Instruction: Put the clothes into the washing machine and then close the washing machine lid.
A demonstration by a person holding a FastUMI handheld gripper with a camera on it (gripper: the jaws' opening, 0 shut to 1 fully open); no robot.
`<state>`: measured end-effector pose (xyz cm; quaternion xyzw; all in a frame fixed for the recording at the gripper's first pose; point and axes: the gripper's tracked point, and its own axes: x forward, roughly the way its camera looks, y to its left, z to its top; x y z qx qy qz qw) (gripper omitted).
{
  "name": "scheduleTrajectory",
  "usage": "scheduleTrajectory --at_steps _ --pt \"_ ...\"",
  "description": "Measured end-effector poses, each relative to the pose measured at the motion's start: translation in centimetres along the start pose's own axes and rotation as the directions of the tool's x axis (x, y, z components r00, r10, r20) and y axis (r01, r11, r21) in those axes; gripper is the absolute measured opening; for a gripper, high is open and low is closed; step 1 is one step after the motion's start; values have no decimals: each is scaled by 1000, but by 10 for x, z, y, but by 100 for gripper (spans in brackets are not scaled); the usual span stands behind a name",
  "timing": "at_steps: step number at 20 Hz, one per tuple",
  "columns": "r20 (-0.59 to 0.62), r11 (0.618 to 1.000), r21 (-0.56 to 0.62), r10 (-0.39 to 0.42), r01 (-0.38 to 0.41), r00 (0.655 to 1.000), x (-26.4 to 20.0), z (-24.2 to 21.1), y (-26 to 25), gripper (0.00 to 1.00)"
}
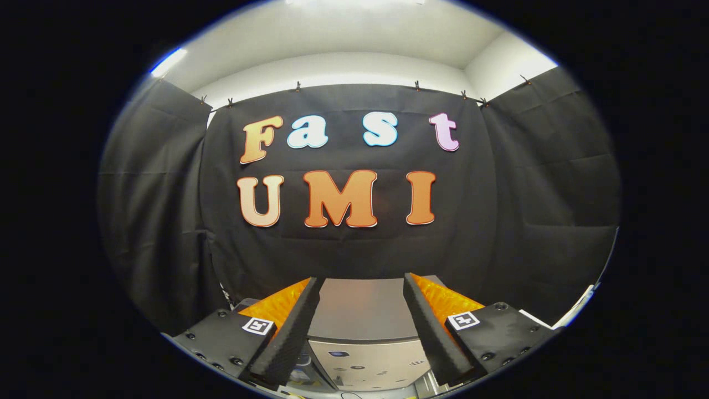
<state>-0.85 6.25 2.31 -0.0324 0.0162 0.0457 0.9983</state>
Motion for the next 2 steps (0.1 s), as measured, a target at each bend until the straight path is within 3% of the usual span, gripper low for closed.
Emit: scheduleTrajectory --at_steps 2 --pt "0 1000 -5 -6 6 1000 -1 1 -3 99"
